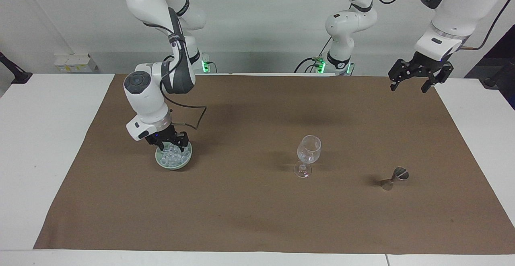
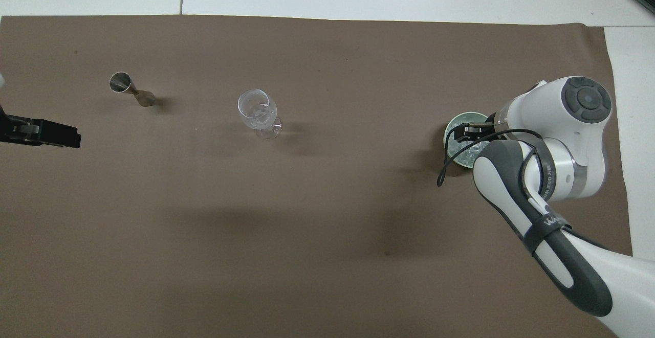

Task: Pour wine and add ice with both arms
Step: 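Grasp ice from the green bowl with the right gripper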

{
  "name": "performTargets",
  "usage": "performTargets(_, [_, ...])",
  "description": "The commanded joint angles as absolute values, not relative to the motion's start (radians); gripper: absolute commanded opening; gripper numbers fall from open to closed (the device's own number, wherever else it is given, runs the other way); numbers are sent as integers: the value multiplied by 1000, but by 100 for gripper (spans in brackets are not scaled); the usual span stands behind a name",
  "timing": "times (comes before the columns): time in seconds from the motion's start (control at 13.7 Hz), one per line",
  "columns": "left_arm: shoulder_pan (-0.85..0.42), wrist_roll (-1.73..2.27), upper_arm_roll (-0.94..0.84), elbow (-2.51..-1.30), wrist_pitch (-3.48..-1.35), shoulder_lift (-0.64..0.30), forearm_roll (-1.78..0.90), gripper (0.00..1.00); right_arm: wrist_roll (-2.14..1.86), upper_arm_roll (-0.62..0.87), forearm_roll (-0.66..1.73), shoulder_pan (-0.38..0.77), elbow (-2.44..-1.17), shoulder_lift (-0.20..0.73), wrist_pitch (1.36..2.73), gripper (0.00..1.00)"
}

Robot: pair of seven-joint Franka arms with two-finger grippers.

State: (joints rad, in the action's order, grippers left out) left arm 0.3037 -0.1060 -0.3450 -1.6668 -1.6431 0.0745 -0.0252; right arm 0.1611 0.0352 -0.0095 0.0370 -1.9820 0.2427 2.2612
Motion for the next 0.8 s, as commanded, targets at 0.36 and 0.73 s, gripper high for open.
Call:
performTargets(0.36, [241,-91,-321,-1618,-1615,28,-5,100,133,37,12,31,-1993,247,2283,43])
performTargets(0.73, [-81,-92,18,-1618,-1620,25,-9,100,133,37,12,31,-1996,247,2283,11])
